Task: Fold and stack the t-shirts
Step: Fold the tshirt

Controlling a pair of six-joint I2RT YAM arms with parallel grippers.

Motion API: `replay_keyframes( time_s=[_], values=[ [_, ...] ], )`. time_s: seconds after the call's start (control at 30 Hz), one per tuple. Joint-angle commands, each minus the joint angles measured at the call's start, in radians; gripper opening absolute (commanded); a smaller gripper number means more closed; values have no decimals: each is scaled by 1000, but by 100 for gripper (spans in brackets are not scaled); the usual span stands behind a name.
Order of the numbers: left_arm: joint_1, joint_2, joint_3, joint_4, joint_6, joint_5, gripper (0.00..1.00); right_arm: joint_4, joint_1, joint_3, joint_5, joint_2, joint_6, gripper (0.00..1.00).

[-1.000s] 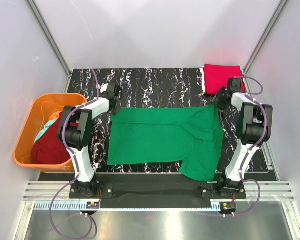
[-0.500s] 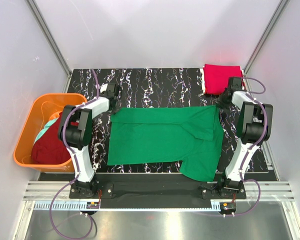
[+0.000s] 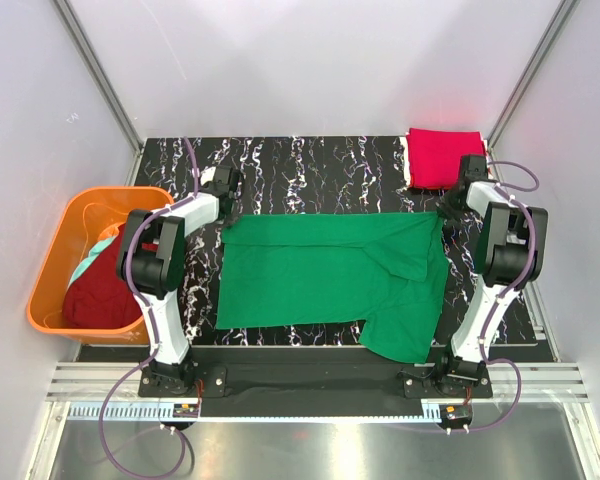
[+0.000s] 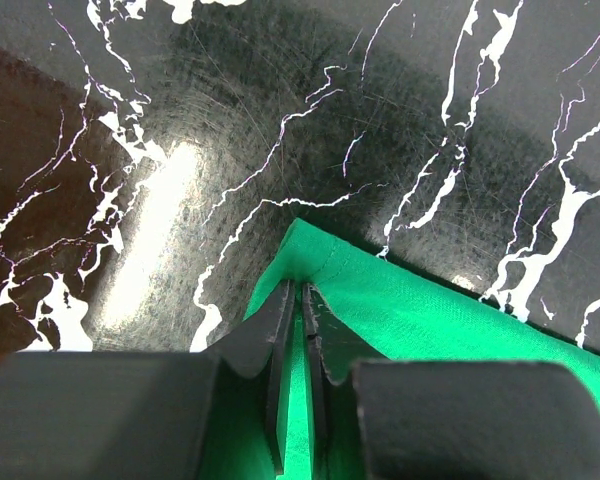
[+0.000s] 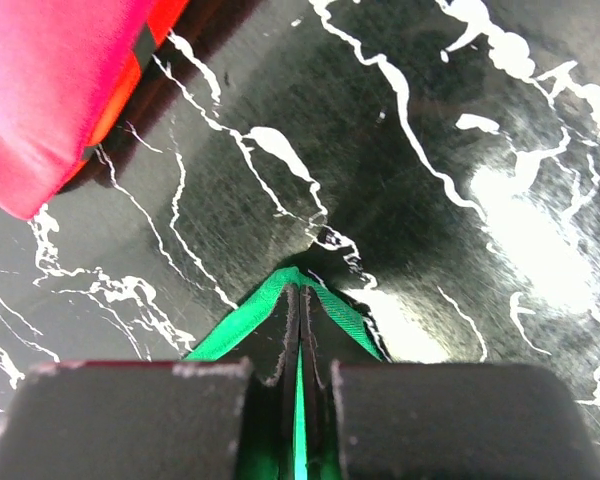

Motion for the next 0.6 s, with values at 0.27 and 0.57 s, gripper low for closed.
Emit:
replay_keyframes(
  time_s=[0.27,0.57],
  values=[
    [-20,-181,-18,-8,3,-52,29,-12,-11,72,-52,21,-60,28],
    [-112,-222,-130,45,-16,60,32,-194,19,26,45,-278,-152,63]
  ],
)
